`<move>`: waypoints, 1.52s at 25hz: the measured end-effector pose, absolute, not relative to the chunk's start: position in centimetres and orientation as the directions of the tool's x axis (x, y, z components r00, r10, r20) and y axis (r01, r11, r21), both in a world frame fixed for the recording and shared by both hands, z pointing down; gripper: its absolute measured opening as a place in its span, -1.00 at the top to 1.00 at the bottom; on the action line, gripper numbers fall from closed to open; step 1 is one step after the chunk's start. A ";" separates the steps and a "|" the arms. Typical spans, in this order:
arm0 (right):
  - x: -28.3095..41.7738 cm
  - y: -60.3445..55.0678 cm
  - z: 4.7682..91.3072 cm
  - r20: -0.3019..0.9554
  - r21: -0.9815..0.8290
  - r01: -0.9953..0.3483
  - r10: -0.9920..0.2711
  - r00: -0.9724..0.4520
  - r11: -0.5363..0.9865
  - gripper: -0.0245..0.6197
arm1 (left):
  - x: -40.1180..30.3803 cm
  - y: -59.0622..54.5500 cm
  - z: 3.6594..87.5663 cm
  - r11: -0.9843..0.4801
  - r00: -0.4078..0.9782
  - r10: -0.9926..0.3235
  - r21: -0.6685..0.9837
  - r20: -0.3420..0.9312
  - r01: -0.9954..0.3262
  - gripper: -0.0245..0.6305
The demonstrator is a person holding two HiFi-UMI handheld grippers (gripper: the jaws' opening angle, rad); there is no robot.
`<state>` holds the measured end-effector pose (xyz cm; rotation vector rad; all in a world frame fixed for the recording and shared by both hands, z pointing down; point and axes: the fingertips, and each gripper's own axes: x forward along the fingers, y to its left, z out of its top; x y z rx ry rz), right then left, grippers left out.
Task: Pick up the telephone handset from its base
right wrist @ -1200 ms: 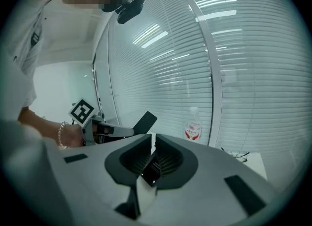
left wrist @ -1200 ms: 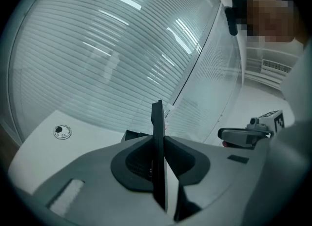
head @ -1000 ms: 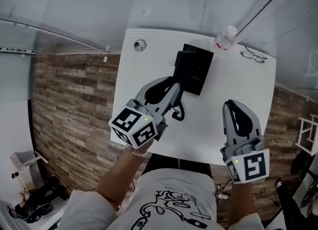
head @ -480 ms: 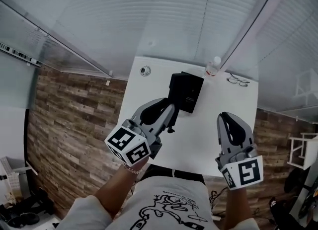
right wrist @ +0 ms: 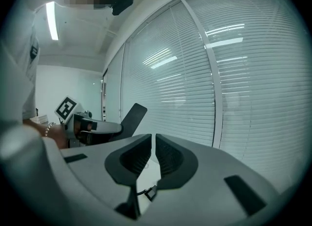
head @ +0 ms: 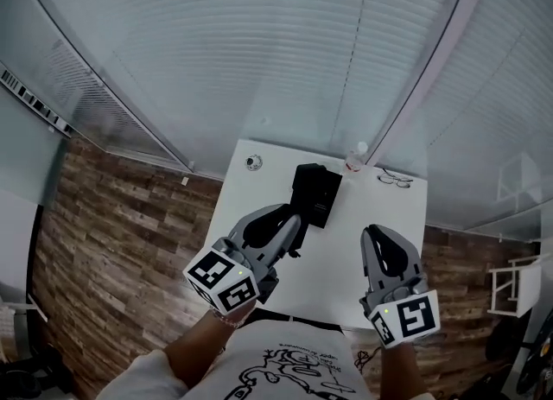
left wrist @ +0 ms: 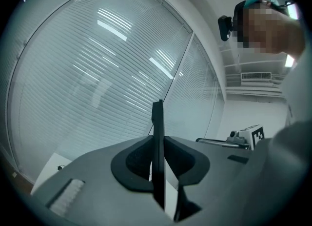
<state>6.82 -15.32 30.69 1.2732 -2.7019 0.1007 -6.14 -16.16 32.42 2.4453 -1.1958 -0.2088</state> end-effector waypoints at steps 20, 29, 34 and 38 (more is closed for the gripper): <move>7.6 -11.2 28.7 0.098 0.016 -0.758 -0.755 -0.648 0.652 0.85 | -7.3 -10.9 29.7 -0.582 0.611 -0.789 0.396 -0.064 -0.711 0.72; 7.3 -10.5 27.4 0.064 0.044 -0.739 -0.740 -0.669 0.672 0.85 | -6.9 -10.6 29.0 -0.606 0.629 -0.773 0.394 -0.086 -0.691 0.72; 7.2 -10.5 27.1 0.075 0.049 -0.742 -0.743 -0.665 0.669 0.85 | -6.4 -10.9 28.6 -0.618 0.643 -0.761 0.390 -0.084 -0.682 0.72; 7.0 -10.9 26.8 0.068 0.055 -0.742 -0.744 -0.665 0.668 0.85 | -6.3 -11.3 28.5 -0.622 0.650 -0.755 0.398 -0.080 -0.674 0.72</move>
